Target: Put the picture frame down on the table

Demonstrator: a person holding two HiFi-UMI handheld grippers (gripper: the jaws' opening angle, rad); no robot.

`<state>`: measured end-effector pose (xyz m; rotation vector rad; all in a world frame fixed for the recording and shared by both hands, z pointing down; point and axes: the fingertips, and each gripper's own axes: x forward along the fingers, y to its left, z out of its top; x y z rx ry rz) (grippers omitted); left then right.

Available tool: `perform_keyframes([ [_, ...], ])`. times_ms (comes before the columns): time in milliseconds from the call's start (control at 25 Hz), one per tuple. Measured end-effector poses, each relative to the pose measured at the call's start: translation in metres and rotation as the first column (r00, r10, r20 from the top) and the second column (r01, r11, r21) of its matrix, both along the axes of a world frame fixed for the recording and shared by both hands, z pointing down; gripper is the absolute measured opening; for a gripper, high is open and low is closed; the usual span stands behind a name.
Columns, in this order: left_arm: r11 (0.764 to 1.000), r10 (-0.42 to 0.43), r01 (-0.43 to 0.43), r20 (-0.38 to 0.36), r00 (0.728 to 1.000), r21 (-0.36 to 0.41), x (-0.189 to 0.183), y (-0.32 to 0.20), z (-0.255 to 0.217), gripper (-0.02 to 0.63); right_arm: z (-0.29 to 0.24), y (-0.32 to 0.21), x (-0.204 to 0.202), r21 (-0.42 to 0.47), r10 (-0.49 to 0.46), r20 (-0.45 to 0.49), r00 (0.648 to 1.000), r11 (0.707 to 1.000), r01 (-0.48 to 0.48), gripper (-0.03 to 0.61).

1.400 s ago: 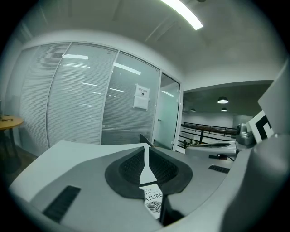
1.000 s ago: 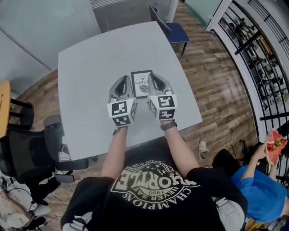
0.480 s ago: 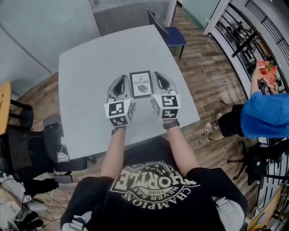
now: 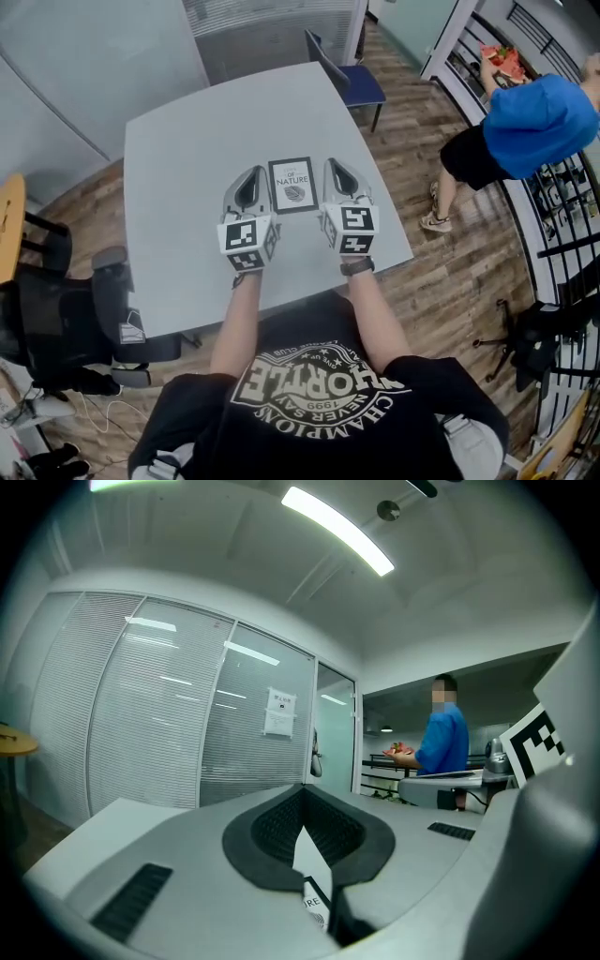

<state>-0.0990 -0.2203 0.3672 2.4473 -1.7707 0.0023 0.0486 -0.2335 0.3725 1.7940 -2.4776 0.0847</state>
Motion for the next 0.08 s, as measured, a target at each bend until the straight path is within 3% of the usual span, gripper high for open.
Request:
perform_keyframes([
  [80, 1.000, 0.002, -0.002, 0.000, 1.000, -0.006, 0.0025, 0.0017, 0.0017, 0.005, 0.0025, 0.0011, 0.0039, -0.009, 0.007, 0.005, 1.000, 1.000, -0.007, -0.002],
])
